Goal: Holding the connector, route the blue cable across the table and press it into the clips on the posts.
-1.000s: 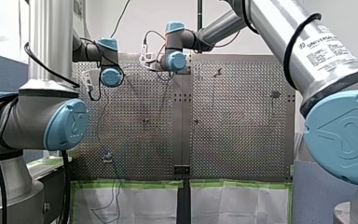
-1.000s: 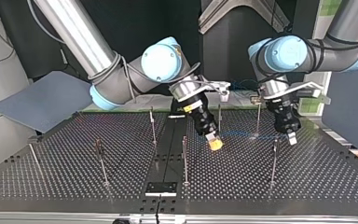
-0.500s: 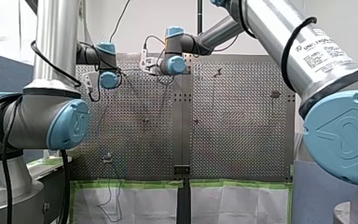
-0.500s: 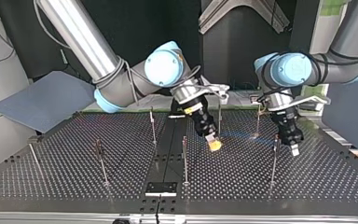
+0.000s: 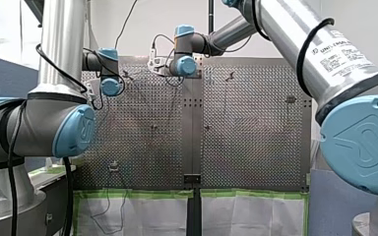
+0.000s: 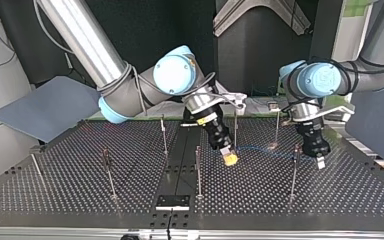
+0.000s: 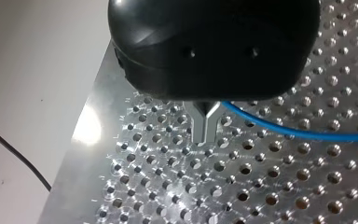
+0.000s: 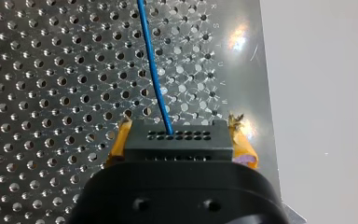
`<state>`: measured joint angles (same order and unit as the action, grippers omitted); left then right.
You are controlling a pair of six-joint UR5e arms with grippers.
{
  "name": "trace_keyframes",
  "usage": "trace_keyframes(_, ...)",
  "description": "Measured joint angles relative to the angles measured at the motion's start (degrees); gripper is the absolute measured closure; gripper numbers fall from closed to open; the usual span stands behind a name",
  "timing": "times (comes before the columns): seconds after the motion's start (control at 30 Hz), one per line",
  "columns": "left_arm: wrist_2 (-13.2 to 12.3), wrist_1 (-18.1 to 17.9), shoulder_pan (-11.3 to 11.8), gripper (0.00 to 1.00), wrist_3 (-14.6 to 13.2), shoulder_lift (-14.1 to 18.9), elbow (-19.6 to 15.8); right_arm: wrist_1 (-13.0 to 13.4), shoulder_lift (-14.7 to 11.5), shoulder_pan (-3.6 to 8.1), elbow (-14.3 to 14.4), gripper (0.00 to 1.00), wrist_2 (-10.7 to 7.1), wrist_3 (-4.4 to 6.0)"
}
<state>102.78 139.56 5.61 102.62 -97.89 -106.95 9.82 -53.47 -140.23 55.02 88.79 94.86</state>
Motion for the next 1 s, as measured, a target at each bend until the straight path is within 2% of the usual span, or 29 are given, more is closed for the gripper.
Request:
trace_keyframes(0.03,0.0,0.2,-0.1,0.76,0.4,0.0,0.0,0.0,0.0,0.0,0.0,1.0,0.03,0.0)
trace_keyframes(0.07,-0.1,0.5,-0.1,0.76,0.8,0.0,0.0,-0.1,0.0,0.0,0.0,1.0,0.04,0.0)
trace_keyframes(0.13,-0.1,1.2,-0.3,0.53,1.8,0.0,0.0,-0.3,0.0,0.0,0.0,1.0,0.06,0.01)
trace_keyframes(0.17,-0.1,1.6,-0.3,0.53,2.3,0.0,-0.1,-0.4,0.0,0.0,0.0,1.0,0.07,0.01)
trace_keyframes(0.23,0.0,2.6,-0.4,0.25,3.2,0.1,-0.2,-0.8,0.0,0.0,0.0,1.0,0.08,0.01)
trace_keyframes(0.27,0.1,3.0,-0.4,0.25,3.4,0.2,-0.3,-0.9,0.0,0.0,-0.1,1.0,0.1,0.01)
trace_keyframes(0.33,0.6,4.0,-0.5,0.07,4.1,0.6,-0.6,-1.3,-0.1,0.0,-0.1,1.0,0.22,0.0)
trace_keyframes(0.37,1.0,4.5,-0.5,0.07,4.3,0.8,-0.7,-1.5,-0.1,0.0,-0.2,1.0,0.31,-0.01)
trace_keyframes(0.4,1.4,5.1,-0.5,0.0,4.6,1.2,-0.8,-1.6,-0.1,0.0,-0.2,1.0,0.42,-0.01)
trace_keyframes(0.53,2.4,7.1,-0.6,0.0,5.5,2.7,-1.3,-2.6,-0.1,0.0,-0.9,1.0,1.42,-0.04)
trace_keyframes(0.67,2.1,9.0,-0.9,0.0,6.8,4.3,-1.5,-3.7,-0.1,0.0,-1.6,1.0,2.6,-0.21)
trace_keyframes(0.87,-0.4,11.9,-1.7,0.0,9.6,5.4,-1.7,-4.5,-0.2,0.0,-1.9,1.0,3.82,-0.27)
trace_keyframes(1.0,-2.5,14.1,-2.2,0.0,11.5,6.8,-3.1,-4.8,-0.3,0.0,-2.0,1.0,4.2,-0.27)
